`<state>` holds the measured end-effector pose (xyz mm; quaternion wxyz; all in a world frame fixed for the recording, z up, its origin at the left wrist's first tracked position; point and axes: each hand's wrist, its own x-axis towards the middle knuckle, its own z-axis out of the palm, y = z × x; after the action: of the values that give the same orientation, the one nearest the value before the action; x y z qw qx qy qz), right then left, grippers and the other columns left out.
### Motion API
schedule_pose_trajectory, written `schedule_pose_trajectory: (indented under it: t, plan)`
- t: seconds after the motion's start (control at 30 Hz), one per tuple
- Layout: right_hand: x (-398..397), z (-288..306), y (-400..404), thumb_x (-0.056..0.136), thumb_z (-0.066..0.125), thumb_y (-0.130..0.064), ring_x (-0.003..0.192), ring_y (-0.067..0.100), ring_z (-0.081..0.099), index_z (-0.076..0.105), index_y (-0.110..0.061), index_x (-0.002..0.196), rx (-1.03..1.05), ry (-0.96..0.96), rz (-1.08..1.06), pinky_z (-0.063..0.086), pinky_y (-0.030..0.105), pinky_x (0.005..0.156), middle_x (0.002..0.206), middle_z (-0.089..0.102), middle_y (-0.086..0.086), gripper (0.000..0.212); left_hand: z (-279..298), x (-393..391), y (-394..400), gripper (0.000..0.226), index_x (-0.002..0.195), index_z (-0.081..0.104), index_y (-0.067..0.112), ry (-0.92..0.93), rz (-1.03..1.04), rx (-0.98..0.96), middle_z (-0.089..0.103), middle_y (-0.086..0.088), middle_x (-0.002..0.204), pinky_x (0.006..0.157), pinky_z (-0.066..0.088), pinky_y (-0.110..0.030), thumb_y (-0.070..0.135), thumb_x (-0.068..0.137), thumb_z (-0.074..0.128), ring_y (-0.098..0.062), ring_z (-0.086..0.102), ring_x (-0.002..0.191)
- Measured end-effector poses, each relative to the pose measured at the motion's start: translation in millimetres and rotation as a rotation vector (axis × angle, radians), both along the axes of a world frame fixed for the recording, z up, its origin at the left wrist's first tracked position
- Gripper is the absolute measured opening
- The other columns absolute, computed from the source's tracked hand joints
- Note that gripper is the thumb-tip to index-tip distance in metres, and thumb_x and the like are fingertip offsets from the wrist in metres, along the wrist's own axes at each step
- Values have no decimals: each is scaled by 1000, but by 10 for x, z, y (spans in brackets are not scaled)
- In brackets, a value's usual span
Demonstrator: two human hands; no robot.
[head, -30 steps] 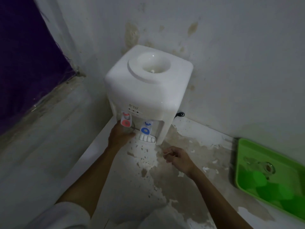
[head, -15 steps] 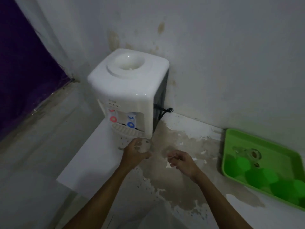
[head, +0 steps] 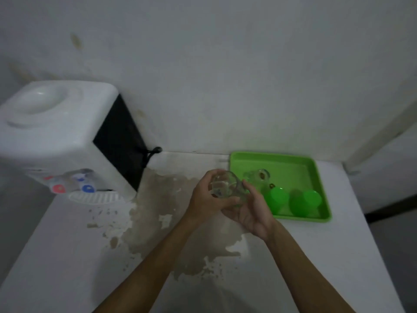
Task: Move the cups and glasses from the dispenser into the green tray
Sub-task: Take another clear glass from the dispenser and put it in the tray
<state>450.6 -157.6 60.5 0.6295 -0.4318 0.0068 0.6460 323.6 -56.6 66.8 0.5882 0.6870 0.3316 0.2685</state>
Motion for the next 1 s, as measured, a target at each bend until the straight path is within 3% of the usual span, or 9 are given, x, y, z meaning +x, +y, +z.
schedule_pose_trajectory:
  t: [0.07, 0.17, 0.23, 0.4, 0.5, 0.6, 0.77, 0.9, 1.0]
  plan:
    - [256, -16, -162, 93, 56, -45, 103, 31, 69, 67, -9, 124, 43, 66, -61, 56, 41, 89, 130, 65, 21, 49, -40, 285, -161, 78, 117, 61, 27, -11, -40, -14, 73, 4, 108, 85, 58, -31, 31, 48, 97, -12, 70, 102]
    - [617, -65, -334, 93, 57, -40, 96, 32, 71, 66, -7, 125, 51, 32, -103, 58, 39, 80, 124, 68, 22, 47, -98, 686, -323, 80, 120, 56, 22, -12, -97, -41, 69, 1, 112, 88, 58, -32, 18, 50, 96, -11, 68, 103]
    - [794, -41, -374, 92, 56, -37, 93, 31, 69, 66, -7, 123, 11, -97, -136, 56, 38, 75, 118, 69, 21, 44, -106, 844, -355, 77, 119, 55, 26, 5, -132, -54, 67, 5, 115, 87, 58, -28, 7, 55, 95, -7, 67, 105]
    - [1482, 7, -374, 86, 64, -28, 80, 18, 67, 62, -25, 106, -188, -512, -255, 50, 31, 65, 99, 70, 2, 21, -171, 1296, -310, 72, 113, 55, 41, 103, -132, -80, 67, 4, 115, 79, 57, -25, 5, 63, 93, -8, 68, 99]
    - [1822, -60, -346, 78, 74, -21, 74, 12, 70, 57, -24, 117, -253, -668, -294, 51, 27, 58, 105, 72, 4, 42, -270, 1432, -199, 59, 108, 58, 44, 189, -94, -61, 68, 11, 112, 82, 55, -23, 12, 69, 90, -1, 66, 100]
    - [2074, -207, -301, 70, 81, -16, 86, 17, 68, 54, -24, 118, -299, -806, -281, 53, 29, 67, 113, 67, 8, 55, -375, 1579, -80, 48, 104, 59, 47, 281, -123, -18, 67, 21, 111, 82, 51, -17, 18, 75, 85, 9, 62, 102]
    - [2291, -476, -222, 64, 88, -17, 101, 21, 57, 52, -25, 116, -419, -1206, -74, 53, 36, 87, 120, 54, 7, 64, -517, 1820, 57, 37, 108, 63, 35, 406, -170, 80, 64, 19, 109, 80, 45, -14, 16, 81, 80, 8, 57, 100]
    - [2310, -645, -187, 64, 88, -20, 100, 28, 58, 48, -28, 115, -491, -1422, 164, 57, 43, 85, 121, 48, 8, 66, -588, 1923, 82, 31, 110, 68, 22, 497, -239, 144, 64, -3, 119, 98, 49, -30, 12, 83, 78, -15, 59, 106]
    - [2287, -746, -167, 64, 89, -20, 103, 33, 58, 47, -23, 117, -553, -1531, 280, 59, 50, 82, 122, 50, 12, 68, -602, 1957, 64, 31, 113, 69, 18, 551, -296, 150, 61, -10, 124, 107, 44, -36, 10, 85, 76, -22, 58, 113]
